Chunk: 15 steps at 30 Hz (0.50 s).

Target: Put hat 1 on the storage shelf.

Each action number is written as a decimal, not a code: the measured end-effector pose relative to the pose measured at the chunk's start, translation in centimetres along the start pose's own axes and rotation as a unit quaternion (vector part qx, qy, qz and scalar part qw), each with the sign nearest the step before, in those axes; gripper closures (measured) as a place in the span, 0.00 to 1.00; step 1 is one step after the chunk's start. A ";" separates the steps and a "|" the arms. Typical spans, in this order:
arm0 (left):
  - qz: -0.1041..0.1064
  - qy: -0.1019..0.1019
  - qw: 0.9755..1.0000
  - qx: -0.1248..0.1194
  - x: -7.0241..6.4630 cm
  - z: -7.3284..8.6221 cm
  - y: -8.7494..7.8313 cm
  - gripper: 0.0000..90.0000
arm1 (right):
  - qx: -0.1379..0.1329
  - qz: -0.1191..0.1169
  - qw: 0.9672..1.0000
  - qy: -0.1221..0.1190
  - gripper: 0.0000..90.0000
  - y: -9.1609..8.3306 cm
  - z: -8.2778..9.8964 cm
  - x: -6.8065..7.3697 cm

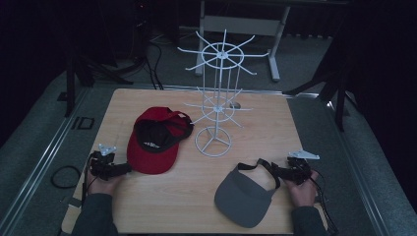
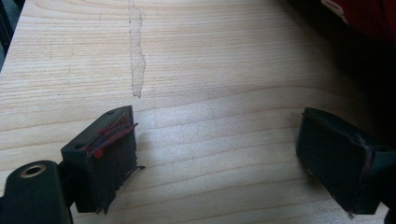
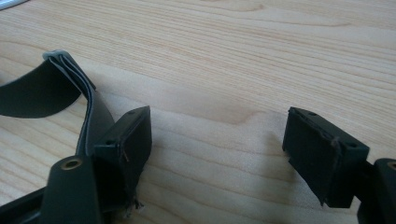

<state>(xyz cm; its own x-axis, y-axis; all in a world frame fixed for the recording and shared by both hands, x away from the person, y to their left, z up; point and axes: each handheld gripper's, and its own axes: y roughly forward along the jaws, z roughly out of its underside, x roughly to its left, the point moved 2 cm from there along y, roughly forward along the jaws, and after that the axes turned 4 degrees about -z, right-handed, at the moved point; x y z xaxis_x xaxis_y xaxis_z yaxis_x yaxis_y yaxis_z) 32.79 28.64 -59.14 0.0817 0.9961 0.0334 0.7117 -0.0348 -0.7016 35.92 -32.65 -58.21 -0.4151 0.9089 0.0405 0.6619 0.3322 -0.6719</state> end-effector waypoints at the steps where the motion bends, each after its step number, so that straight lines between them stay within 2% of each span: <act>1: 0.001 0.001 1.000 0.000 0.0 0.0 0.0 0.13 | 0.000 0.000 1.000 0.000 0.27 0.0 0.0 0.0; 7: 0.005 0.006 1.000 0.000 0.1 0.0 0.0 0.13 | 0.000 -0.001 1.000 -0.001 0.27 0.0 0.0 0.0; 13: 0.019 0.020 0.999 0.016 0.5 -0.3 -0.1 0.17 | 0.000 -0.001 1.000 -0.001 0.27 0.0 0.0 0.0; 15: 0.026 0.028 0.999 0.025 0.5 -0.6 -0.5 0.29 | 0.000 -0.001 1.000 0.000 0.27 0.0 0.0 0.0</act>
<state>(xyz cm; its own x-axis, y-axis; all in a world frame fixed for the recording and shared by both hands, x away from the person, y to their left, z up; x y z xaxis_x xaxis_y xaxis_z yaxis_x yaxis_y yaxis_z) 32.89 29.15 -58.37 0.1579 0.9868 0.0346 0.6698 -0.0813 -0.7380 35.94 -32.63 -58.21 -0.4164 0.9082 0.0414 0.6609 0.3337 -0.6722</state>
